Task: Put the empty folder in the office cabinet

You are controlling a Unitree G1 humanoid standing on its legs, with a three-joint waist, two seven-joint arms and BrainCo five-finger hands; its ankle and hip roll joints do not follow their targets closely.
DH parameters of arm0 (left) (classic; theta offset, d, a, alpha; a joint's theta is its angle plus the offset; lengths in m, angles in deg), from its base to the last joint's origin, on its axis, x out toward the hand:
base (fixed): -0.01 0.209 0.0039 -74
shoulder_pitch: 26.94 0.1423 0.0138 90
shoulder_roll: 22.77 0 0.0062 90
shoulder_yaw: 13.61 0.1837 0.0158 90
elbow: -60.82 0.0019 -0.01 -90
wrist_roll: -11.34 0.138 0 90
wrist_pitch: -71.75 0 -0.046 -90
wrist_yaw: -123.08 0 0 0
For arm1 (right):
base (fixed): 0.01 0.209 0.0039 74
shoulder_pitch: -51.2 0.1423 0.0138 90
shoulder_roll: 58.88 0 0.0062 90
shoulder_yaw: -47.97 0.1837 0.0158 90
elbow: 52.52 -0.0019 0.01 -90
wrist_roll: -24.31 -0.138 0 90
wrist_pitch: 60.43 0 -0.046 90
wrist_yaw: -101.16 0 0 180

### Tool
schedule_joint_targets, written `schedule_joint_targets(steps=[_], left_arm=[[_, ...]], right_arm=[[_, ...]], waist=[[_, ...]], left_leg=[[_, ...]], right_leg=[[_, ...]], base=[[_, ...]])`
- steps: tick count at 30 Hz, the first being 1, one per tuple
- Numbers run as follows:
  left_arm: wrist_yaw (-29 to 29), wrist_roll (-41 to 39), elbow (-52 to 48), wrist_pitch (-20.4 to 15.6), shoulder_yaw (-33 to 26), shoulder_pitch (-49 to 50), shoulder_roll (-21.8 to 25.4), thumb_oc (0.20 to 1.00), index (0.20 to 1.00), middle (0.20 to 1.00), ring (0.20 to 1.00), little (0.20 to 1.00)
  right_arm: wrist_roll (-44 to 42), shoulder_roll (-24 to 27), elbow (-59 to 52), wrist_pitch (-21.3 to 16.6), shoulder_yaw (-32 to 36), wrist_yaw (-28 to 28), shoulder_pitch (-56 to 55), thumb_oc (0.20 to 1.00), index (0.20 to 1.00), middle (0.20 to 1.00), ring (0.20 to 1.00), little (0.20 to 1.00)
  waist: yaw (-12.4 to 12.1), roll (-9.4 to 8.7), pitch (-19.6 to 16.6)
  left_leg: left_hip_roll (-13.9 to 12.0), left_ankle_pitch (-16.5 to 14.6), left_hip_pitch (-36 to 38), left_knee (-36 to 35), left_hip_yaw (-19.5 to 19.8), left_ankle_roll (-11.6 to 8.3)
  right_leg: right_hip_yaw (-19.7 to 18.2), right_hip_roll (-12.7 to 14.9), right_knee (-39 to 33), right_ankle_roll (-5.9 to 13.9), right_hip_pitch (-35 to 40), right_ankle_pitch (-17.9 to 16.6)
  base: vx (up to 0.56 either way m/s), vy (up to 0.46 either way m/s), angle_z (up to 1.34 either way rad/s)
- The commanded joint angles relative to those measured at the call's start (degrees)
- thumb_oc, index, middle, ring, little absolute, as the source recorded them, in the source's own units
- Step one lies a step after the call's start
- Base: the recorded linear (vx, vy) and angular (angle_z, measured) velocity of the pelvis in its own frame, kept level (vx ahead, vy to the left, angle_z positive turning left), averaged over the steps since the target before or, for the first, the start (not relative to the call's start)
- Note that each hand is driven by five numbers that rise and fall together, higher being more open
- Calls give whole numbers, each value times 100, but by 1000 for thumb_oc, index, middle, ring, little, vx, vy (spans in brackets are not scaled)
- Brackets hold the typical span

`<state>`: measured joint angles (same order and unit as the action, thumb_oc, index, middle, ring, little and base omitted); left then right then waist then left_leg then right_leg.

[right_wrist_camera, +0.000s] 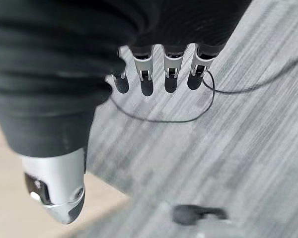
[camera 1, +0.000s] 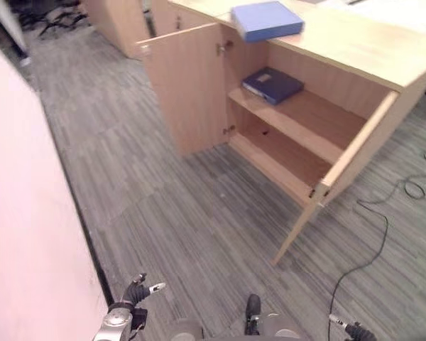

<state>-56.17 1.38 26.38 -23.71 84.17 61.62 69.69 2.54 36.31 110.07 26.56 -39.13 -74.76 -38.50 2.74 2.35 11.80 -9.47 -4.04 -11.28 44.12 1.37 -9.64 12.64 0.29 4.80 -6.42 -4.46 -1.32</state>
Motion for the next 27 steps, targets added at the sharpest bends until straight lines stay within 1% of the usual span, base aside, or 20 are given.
schedule_joint_targets(steps=[1, 4, 5, 6, 7, 8, 9, 11, 13, 15, 17, 18, 19, 20, 21, 22, 23, 25, 26, 27], left_arm=[[61, -256, -429, -223, 77, -85, 263, 1000, 1000, 1000, 1000, 1000], [46, -249, -497, -247, 125, -1, 209, 1000, 1000, 1000, 1000, 1000], [47, -249, -496, -248, 126, -4, 207, 1000, 1000, 1000, 1000, 1000], [40, -291, -483, -252, 137, 64, 138, 1000, 1000, 1000, 1000, 1000], [36, -302, -463, -252, 128, 57, 132, 1000, 1000, 1000, 1000, 1000], [35, -302, -459, -254, 131, 59, 129, 1000, 1000, 1000, 1000, 1000], [44, -333, -406, -266, 140, 46, 136, 1000, 1000, 1000, 1000, 1000], [36, -321, -323, -271, 142, 27, 141, 1000, 1000, 1000, 1000, 1000], [29, -296, -239, -265, 122, 47, 127, 1000, 1000, 1000, 1000, 1000], [49, -271, -157, -285, 141, 45, 99, 1000, 1000, 1000, 1000, 1000], [43, -179, -96, -308, 205, 18, 84, 1000, 1000, 1000, 1000, 1000], [44, -177, -88, -314, 207, 17, 82, 1000, 1000, 1000, 1000, 1000], [35, -124, -56, -320, 252, -18, 73, 1000, 1000, 1000, 1000, 1000], [16, -100, -70, -321, 338, -106, 107, 1000, 1000, 1000, 1000, 1000], [34, -89, -51, -338, 391, -151, 170, 1000, 1000, 1000, 1000, 1000], [34, -89, -51, -338, 391, -150, 172, 1000, 1000, 1000, 1000, 1000], [25, -98, -208, -322, 399, -186, 312, 1000, 1000, 1000, 1000, 1000], [24, -98, -208, -321, 402, -181, 317, 1000, 1000, 1000, 1000, 1000], [-21, -177, -506, -270, 328, -26, 438, 1000, 1000, 1000, 1000, 1000], [-21, -177, -511, -266, 326, -26, 440, 1000, 1000, 1000, 1000, 1000]], right_arm=[[-554, -22, 9, -72, 148, 44, -60, 1000, 1000, 1000, 1000, 1000], [-601, 55, 184, -31, 252, 43, -120, 1000, 1000, 1000, 1000, 1000], [-601, 57, 184, -31, 254, 42, -118, 1000, 1000, 1000, 1000, 1000], [-512, 132, 232, -25, 275, 55, -139, 1000, 1000, 1000, 1000, 1000], [-504, 136, 232, -26, 285, 52, -161, 1000, 1000, 1000, 1000, 1000], [-503, 138, 228, -24, 286, 52, -167, 1000, 1000, 1000, 1000, 1000], [-507, 166, 177, -35, 291, 67, -200, 1000, 1000, 1000, 1000, 1000], [-519, 175, 96, -31, 289, 39, -215, 1000, 1000, 1000, 1000, 1000], [-500, 151, 60, -15, 257, 9, -223, 1000, 1000, 1000, 1000, 1000], [-445, 119, 13, -18, 213, -5, -244, 1000, 1000, 1000, 1000, 1000], [-430, 82, -3, -14, 220, -41, -268, 1000, 1000, 1000, 1000, 1000], [-430, 81, -4, -14, 220, -42, -272, 1000, 1000, 1000, 1000, 1000], [-439, 35, -1, -17, 254, -60, -297, 1000, 1000, 1000, 1000, 1000], [-448, -45, -7, -1, 283, -84, -333, 1000, 1000, 1000, 1000, 1000], [-452, -115, 33, 6, 286, -103, -355, 1000, 1000, 1000, 1000, 1000], [-452, -117, 32, 6, 286, -103, -356, 1000, 1000, 1000, 1000, 1000], [-420, -292, 14, 57, 239, -146, -297, 1000, 1000, 1000, 1000, 1000], [-419, -297, 15, 57, 238, -145, -303, 1000, 1000, 1000, 1000, 1000], [-305, -331, -51, 61, 225, -104, -217, 1000, 1000, 1000, 1000, 1000], [-305, -333, -53, 62, 226, -102, -216, 1000, 1000, 1000, 1000, 1000]], waist=[[-114, -153, 374], [-205, -6, 322], [-211, -10, 317], [-342, 105, 259], [-359, 155, 234], [-368, 154, 233], [-398, 235, 231], [-362, 276, 246], [-348, 306, 229], [-318, 272, 219], [-255, 262, 123], [-264, 251, 119], [-209, 208, 43], [-165, 118, -29], [-157, 32, -84], [-156, 20, -81], [-212, -152, -139], [-221, -191, -130], [-465, -132, -58], [-456, -132, -67]], left_leg=[[-349, 357, 612, -1820, -444, 395], [-462, 508, 689, -3246, 23, 270], [-459, 549, 699, -3291, 12, 270], [-524, 930, 444, -3964, 796, 181], [-545, 1026, 354, -4208, 966, 163], [-553, 1034, 386, -4246, 951, 158], [-587, 1134, 181, -4588, 1259, 130], [-683, 1201, -85, -4686, 1400, 110], [-797, 1233, -168, -4588, 1551, 87], [-900, 1213, -166, -4404, 1651, 49], [-968, 1160, -91, -4325, 1578, 20], [-959, 1151, -83, -4323, 1562, 23], [-966, 1122, -62, -4260, 1494, -24], [-823, 1067, -21, -4070, 1353, -47], [-714, 1008, 14, -3938, 1260, -66], [-702, 1004, 21, -3935, 1257, -63], [-573, 728, 176, -3807, 770, -7], [-546, 664, 240, -3813, 736, -2], [-546, 393, 614, -3770, 6, 138], [-540, 415, 596, -3778, 16, 145]], right_leg=[[-502, 636, -250, 963, 486, 346], [-1081, 566, -310, 1126, 743, 509], [-1088, 570, -315, 1125, 731, 491], [-1582, 501, -220, 1176, 954, 748], [-1713, 458, -150, 1165, 973, 815], [-1722, 455, -120, 1157, 967, 842], [-2092, 375, 234, 1098, 1032, 1183], [-2511, 303, 667, 1070, 1074, 1592], [-2886, 280, 929, 1103, 1090, 1831], [-3138, 409, 1167, 1224, 1071, 2021], [-3222, 572, 1275, 1366, 986, 2049], [-3231, 585, 1279, 1368, 984, 2058], [-3230, 756, 1225, 1481, 979, 1953], [-3210, 1027, 1091, 1624, 969, 1678], [-3215, 1194, 1042, 1730, 954, 1412], [-3214, 1206, 1045, 1731, 960, 1420], [-2970, 1610, 1028, 1913, 650, 93], [-2965, 1651, 1040, 1902, 694, 158], [-910, 2365, 1549, 1698, 445, -204], [-897, 2367, 1521, 1700, 446, -233]], base=[[328, 262, -101], [305, 256, -125], [512, 356, -146], [448, 306, -123], [461, 303, -108], [334, 246, -87], [365, 322, -108], [408, 436, -109], [249, 443, -95], [151, 509, -127], [96, 453, -106], [97, 430, -38], [107, 573, -12], [144, 763, -21], [98, 542, -25], [25, 633, -38], [18, 438, -24], [-6, 484, -41], [-70, 538, -45], [-84, 772, -58]])
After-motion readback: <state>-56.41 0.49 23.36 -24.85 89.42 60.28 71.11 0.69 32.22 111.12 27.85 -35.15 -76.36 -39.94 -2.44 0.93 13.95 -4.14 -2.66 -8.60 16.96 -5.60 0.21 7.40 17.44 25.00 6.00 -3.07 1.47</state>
